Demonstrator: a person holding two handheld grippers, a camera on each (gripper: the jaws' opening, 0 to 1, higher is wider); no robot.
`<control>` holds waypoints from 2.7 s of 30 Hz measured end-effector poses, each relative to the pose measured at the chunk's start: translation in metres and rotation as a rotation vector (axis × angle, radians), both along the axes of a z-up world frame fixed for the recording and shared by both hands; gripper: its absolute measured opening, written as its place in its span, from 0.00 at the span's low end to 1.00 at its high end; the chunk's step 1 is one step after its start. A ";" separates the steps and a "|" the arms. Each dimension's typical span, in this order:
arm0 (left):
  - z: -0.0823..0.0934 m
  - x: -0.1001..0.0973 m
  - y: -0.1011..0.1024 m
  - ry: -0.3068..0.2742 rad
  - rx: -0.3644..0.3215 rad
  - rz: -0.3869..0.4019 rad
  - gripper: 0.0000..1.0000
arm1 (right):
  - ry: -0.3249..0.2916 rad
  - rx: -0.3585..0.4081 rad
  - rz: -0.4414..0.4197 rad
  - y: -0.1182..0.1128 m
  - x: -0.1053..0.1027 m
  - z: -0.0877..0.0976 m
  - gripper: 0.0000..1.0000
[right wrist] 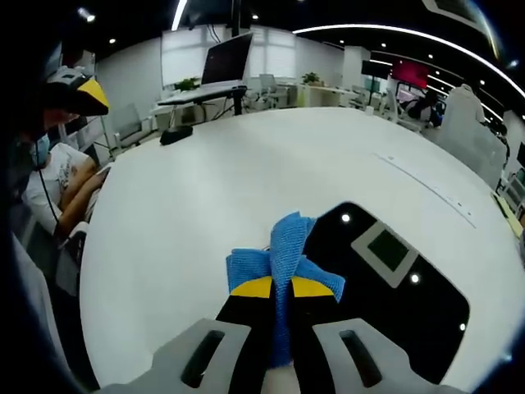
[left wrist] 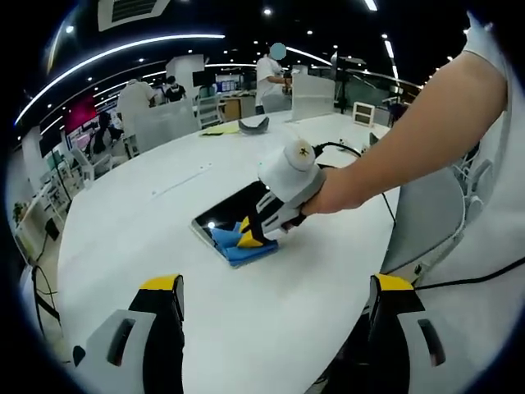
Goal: Wipe the mirror surface with the cleaning cloth until all visible marks leave the cleaned area.
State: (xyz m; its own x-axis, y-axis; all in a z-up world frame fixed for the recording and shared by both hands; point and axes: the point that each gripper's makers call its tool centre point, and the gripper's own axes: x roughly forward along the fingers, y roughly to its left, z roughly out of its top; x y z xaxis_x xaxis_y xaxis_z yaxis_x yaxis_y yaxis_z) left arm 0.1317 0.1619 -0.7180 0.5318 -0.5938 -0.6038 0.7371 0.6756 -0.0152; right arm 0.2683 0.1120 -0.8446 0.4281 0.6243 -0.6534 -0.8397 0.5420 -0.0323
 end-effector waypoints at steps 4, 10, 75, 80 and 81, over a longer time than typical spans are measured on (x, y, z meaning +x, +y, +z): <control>0.000 -0.002 -0.002 0.000 0.001 -0.001 0.94 | 0.003 0.000 0.009 0.002 -0.005 0.001 0.02; 0.001 -0.007 -0.008 0.001 0.006 -0.013 0.94 | 0.002 -0.002 0.021 0.004 -0.010 0.001 0.02; -0.002 0.008 -0.001 0.006 0.014 0.000 0.94 | -0.033 -0.013 -0.169 0.012 -0.004 0.001 0.02; 0.001 0.008 -0.001 -0.001 0.011 0.005 0.94 | -0.035 -0.042 -0.125 0.013 -0.005 0.004 0.02; 0.002 0.008 -0.001 -0.004 0.009 0.006 0.94 | -0.039 -0.032 -0.125 0.013 -0.005 0.007 0.02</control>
